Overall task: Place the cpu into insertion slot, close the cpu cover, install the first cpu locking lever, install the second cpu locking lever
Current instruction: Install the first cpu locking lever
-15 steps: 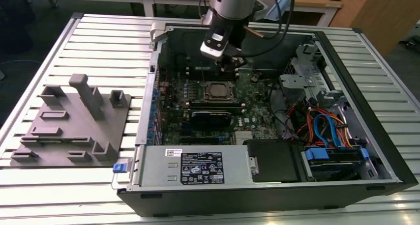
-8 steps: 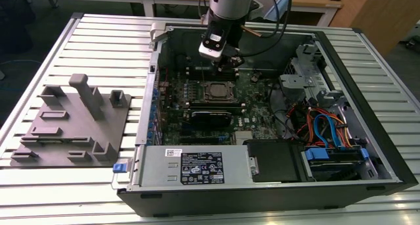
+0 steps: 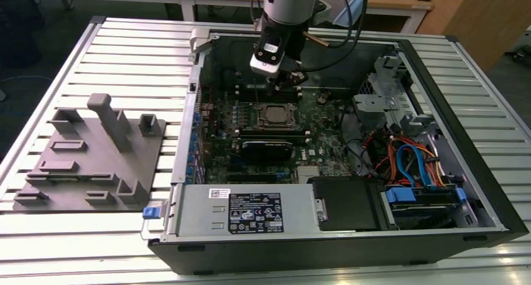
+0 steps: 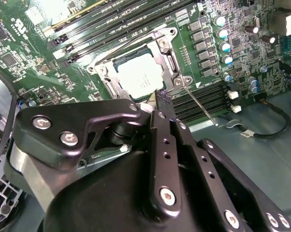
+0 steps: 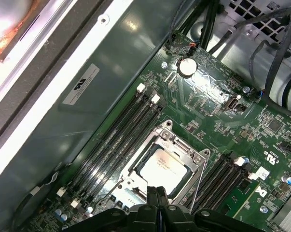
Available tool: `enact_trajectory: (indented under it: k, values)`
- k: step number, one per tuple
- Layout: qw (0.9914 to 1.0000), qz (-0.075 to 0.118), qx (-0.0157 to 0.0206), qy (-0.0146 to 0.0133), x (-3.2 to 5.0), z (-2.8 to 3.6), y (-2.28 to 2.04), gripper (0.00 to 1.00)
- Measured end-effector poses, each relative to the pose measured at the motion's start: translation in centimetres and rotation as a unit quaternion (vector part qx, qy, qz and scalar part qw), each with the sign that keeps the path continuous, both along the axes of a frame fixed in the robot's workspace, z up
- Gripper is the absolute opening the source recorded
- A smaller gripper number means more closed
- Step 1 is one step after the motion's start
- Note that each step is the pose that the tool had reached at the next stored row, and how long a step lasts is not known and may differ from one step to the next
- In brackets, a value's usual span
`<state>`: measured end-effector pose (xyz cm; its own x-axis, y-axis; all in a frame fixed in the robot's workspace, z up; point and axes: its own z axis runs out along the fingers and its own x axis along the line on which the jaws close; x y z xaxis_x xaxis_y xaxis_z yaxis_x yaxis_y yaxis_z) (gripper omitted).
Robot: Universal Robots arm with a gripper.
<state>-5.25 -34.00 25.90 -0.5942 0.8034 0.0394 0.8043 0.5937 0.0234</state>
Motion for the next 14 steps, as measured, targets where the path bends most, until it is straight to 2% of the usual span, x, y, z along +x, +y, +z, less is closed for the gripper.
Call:
enact_trajectory:
  k: [11,14]
  values:
    - [1.0,0.001,0.0,-0.0002,0.0,0.0,0.0,0.11]
    - [0.99998,0.007,0.0,-0.0002,-0.02,0.0,0.0,0.11]
